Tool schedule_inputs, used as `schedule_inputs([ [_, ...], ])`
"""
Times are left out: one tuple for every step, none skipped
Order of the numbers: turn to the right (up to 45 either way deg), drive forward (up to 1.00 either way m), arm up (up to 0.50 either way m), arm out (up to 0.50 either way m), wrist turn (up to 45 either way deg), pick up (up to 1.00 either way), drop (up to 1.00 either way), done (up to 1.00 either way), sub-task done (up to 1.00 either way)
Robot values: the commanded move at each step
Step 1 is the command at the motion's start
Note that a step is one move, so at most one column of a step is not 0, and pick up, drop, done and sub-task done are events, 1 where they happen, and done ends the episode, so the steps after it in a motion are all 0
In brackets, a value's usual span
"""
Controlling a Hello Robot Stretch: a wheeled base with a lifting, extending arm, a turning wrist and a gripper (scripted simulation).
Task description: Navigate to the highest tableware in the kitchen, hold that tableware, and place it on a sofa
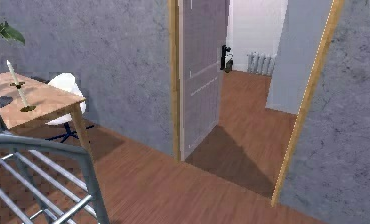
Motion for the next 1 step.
schedule_inputs([
  [0.0, 0.00, -0.32, 0.00, 0.0, 0.00, 0.00, 0.00, 0.00],
])
